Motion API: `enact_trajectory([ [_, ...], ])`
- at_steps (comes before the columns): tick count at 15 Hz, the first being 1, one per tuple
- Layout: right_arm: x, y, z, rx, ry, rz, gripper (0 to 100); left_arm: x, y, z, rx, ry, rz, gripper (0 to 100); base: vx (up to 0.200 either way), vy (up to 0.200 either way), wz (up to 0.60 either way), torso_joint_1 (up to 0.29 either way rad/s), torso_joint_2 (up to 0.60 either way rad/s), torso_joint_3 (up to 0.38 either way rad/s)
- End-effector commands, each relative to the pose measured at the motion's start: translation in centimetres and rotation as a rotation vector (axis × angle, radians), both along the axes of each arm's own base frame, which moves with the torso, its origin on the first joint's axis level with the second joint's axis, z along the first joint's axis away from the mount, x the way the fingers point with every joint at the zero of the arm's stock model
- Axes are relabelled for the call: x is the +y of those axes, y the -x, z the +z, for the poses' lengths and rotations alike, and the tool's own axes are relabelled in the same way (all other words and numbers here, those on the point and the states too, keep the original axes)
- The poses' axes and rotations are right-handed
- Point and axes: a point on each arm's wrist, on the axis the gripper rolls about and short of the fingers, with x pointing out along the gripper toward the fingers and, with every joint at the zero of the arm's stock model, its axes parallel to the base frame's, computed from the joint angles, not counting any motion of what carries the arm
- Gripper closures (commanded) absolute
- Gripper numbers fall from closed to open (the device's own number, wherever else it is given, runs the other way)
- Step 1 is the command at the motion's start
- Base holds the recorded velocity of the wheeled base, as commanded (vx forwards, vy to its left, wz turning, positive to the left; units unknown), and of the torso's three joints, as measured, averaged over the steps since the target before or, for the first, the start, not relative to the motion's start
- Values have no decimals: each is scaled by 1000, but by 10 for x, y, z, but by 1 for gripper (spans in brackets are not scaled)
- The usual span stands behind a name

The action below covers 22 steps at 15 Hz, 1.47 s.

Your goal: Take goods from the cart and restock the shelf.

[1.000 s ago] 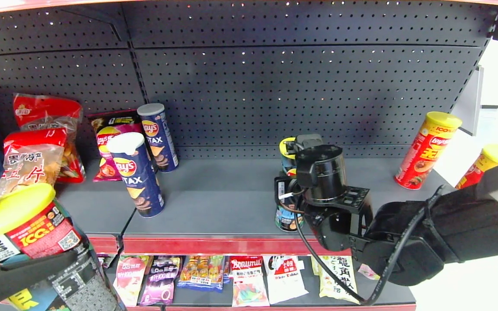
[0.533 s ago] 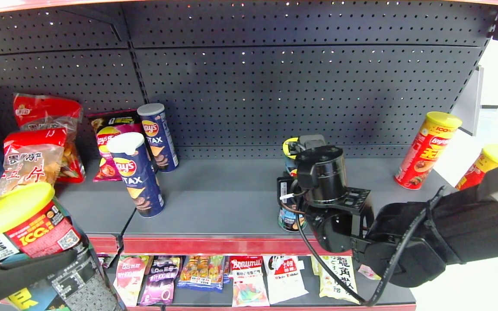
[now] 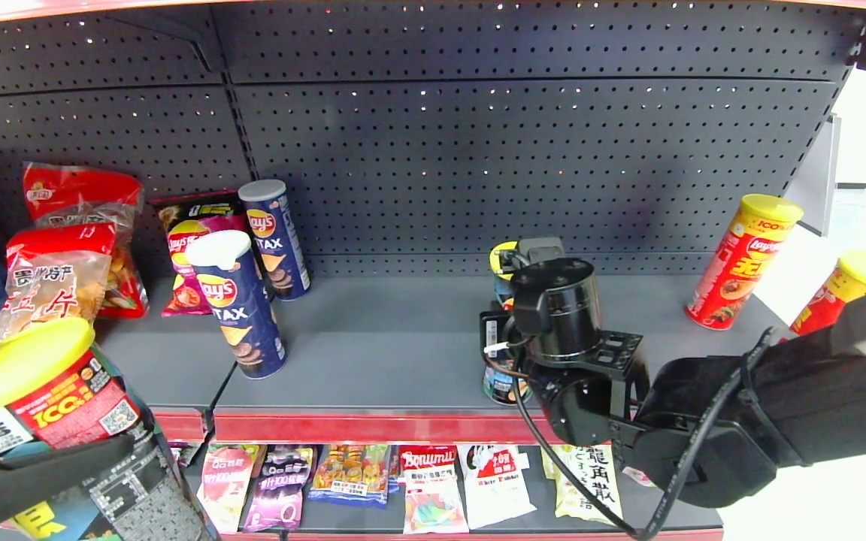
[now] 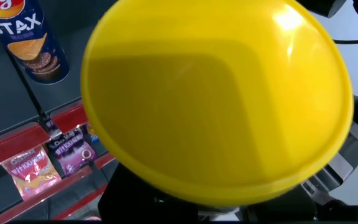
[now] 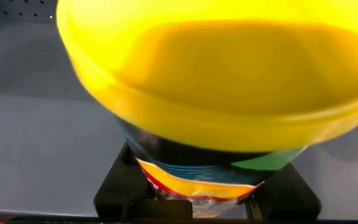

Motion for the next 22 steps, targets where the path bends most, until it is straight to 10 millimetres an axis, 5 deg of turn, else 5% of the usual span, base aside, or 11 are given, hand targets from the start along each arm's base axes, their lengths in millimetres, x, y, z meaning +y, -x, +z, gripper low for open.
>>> enact_trajectory([
  [1,1,2,-2,4,3,7,100,0,0,0,1,0,-1,100,0,0,0,0,0,0],
  [5,1,3,-3,5,6,5,100,0,0,-1,2,0,-1,100,0,0,0,0,0,0],
  [6,1,3,-3,4,7,0,0,0,0,-1,2,0,0,100,0,0,0,0,0,0],
  [13,-1,5,3,-8,-3,-2,0,0,0,-1,2,0,-1,100,0,0,0,0,0,0],
  [22,-11,38,7,5,-7,27,0,0,0,0,-3,0,-1,100,0,0,0,0,0,0],
])
